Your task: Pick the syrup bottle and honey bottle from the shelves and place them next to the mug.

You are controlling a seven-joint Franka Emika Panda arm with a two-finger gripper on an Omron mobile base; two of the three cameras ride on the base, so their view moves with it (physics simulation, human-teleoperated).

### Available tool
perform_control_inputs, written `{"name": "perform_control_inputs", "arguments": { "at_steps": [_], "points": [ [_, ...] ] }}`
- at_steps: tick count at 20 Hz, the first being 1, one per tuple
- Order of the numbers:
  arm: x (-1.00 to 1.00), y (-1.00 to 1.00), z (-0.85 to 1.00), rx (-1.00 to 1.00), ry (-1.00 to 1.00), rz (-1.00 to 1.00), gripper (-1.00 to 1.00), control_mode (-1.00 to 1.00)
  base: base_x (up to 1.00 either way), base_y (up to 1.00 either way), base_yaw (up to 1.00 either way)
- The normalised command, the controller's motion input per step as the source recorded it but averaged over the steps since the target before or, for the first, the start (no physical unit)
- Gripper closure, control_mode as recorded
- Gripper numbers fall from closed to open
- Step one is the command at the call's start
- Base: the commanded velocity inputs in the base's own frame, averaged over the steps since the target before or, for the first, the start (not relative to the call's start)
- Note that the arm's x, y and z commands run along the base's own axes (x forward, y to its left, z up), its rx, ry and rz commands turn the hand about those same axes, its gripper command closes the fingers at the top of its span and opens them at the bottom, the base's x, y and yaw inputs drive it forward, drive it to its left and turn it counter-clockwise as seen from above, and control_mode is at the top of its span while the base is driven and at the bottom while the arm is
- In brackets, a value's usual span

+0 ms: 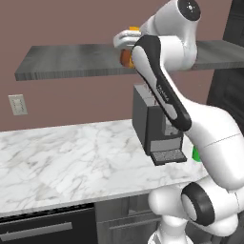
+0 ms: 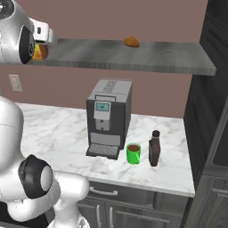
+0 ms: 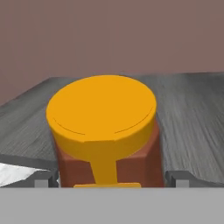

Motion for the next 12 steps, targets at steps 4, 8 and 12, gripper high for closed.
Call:
{"name": "perform_control_inputs", "arguments": {
  "at_steps": [4, 8, 12],
  "points": [
    [-1.0, -0.21, -0.33, 0.05, -0.14, 0.0, 1.0, -1.0, 0.0, 0.0, 0.0],
    [-1.0, -0.25, -0.29, 0.06, -0.1, 0.0, 1.0, -1.0, 0.0, 0.0, 0.0],
    [-1.0, -0.27, -0.07, 0.05, -0.05, 0.0, 1.0, -1.0, 0.0, 0.0, 0.0]
  ]
}}
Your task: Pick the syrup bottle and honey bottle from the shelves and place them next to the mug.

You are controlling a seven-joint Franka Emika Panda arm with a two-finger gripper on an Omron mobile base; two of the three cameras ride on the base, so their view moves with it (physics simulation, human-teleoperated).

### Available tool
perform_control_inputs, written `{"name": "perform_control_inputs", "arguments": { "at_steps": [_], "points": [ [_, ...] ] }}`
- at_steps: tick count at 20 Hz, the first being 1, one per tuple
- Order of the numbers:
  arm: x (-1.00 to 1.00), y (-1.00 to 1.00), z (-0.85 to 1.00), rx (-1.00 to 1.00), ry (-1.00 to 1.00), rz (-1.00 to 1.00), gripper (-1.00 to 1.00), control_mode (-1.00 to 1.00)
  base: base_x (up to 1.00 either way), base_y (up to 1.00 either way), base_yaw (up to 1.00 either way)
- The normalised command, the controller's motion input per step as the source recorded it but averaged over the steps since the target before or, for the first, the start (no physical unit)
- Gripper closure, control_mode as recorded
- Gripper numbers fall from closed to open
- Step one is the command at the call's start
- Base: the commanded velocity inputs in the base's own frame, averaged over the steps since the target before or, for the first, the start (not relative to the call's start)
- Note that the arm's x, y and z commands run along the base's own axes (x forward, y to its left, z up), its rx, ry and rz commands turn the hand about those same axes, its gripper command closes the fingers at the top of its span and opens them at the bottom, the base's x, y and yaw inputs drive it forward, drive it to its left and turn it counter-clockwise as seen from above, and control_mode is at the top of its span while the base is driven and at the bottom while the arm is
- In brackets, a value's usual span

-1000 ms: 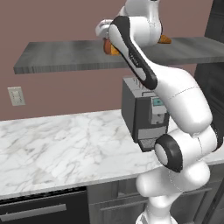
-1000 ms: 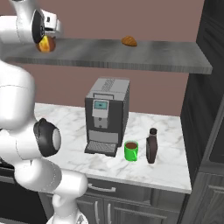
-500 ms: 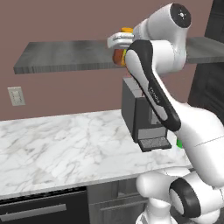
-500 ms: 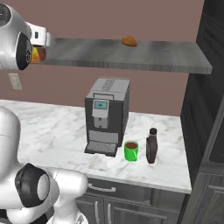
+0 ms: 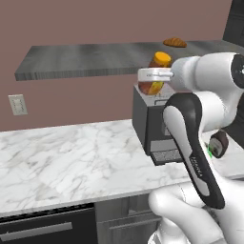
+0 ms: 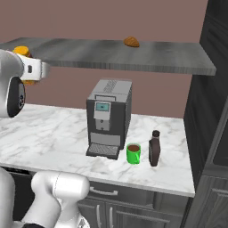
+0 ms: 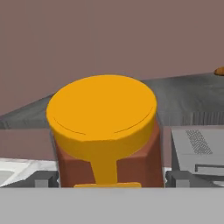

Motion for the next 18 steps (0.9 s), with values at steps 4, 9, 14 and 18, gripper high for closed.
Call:
{"name": "perform_control_inputs", "arguments": {
  "at_steps": [4, 9, 14, 18],
  "points": [
    [-0.97, -0.32, 0.0, 0.03, 0.0, 0.0, 1.0, -1.0, 0.0, 0.0, 0.0],
    [-0.77, -0.36, 0.0, 0.01, 0.0, 0.0, 1.0, -1.0, 0.0, 0.0, 0.0],
    [-0.65, -0.47, 0.0, 0.0, 0.0, -0.01, 1.0, -1.0, 0.0, 0.0, 0.0],
    [-0.4, -0.53, -0.01, 0.0, 0.12, -0.11, 1.0, -1.0, 0.0, 0.0, 0.0]
  ]
}}
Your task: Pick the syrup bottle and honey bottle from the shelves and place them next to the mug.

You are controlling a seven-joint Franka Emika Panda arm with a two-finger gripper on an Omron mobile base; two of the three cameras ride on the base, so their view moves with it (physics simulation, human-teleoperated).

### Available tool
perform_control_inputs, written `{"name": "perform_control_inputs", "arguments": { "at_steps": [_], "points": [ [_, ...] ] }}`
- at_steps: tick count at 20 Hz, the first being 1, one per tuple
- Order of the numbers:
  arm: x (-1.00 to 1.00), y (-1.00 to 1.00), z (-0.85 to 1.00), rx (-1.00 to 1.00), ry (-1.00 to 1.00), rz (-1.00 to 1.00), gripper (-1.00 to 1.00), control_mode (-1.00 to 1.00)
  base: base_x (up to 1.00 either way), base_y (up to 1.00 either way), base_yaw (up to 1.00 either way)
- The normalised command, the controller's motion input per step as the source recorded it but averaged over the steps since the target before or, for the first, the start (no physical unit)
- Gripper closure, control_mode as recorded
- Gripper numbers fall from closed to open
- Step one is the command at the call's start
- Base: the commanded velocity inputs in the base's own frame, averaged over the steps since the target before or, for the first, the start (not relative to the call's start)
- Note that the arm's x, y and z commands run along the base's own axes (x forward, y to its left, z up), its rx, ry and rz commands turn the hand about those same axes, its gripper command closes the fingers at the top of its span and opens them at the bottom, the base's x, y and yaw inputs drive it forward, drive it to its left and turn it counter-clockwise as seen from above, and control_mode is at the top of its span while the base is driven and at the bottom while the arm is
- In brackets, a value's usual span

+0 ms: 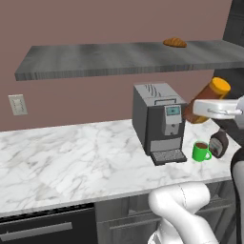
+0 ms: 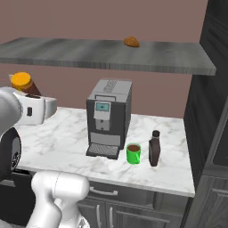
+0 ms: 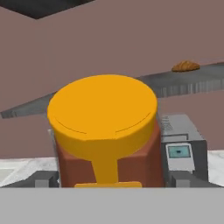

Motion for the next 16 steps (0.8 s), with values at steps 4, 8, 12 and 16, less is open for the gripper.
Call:
{"name": "perform_control_inputs", "arguments": {
  "at_steps": [4, 8, 12, 16],
  "points": [
    [-0.17, -0.48, -0.02, 0.0, 0.25, -0.21, 1.0, -1.0, 0.0, 0.0, 0.0],
    [-0.06, -0.37, -0.04, 0.0, 0.33, -0.29, 1.0, -1.0, 0.0, 0.0, 0.0],
    [-0.04, -0.29, -0.1, 0.0, 0.31, -0.31, 1.0, -1.0, 0.0, 0.0, 0.0],
    [-0.1, -0.21, -0.23, 0.0, 0.21, -0.3, 1.0, -1.0, 0.0, 0.0, 0.0]
  ]
}}
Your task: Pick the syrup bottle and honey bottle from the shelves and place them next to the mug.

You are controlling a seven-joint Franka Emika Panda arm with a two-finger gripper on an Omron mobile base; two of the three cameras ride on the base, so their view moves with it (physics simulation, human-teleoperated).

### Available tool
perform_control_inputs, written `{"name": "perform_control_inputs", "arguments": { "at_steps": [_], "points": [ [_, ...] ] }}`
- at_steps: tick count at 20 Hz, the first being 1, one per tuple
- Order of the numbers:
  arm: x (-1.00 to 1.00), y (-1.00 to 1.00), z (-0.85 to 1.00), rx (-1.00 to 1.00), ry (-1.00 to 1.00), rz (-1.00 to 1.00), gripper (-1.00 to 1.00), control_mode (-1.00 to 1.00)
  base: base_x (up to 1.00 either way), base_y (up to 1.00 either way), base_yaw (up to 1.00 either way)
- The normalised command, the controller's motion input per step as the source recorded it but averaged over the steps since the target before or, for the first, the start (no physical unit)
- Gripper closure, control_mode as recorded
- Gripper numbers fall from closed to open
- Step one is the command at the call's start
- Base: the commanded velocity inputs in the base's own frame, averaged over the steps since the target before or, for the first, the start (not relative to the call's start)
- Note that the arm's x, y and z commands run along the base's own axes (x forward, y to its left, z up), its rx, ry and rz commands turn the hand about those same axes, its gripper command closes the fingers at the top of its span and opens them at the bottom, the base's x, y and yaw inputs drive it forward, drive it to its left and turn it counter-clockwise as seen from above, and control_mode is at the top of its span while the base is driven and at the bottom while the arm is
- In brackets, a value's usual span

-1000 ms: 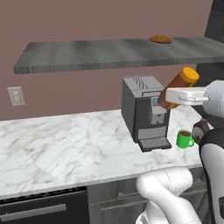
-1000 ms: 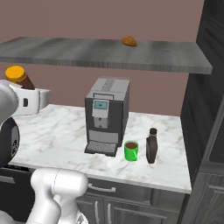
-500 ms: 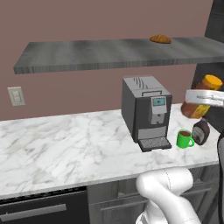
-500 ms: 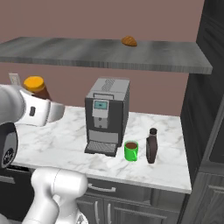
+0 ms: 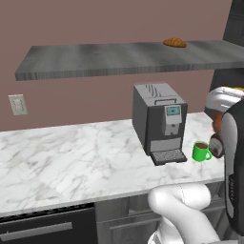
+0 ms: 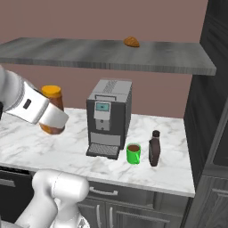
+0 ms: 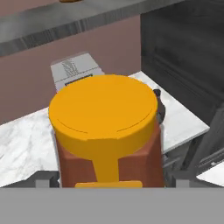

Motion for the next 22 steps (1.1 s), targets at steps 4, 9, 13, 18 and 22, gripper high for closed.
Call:
{"name": "perform_control_inputs", "arguments": {
  "at_steps": [4, 9, 13, 18, 22],
  "points": [
    [-0.11, -0.11, -0.34, 0.0, 0.08, -0.27, 1.0, -1.0, 0.0, 0.0, 0.0],
    [0.0, -0.01, -0.45, -0.02, -0.03, -0.15, 1.0, -1.0, 0.0, 0.0, 0.0],
    [0.01, 0.0, -0.61, -0.06, -0.17, -0.06, 1.0, -1.0, 0.0, 0.0, 0.0],
    [0.06, 0.0, -0.53, -0.06, -0.15, -0.06, 1.0, -1.0, 0.0, 0.0, 0.0],
    [0.11, -0.01, -0.44, -0.06, -0.02, -0.12, 1.0, -1.0, 0.0, 0.0, 0.0]
  ]
}}
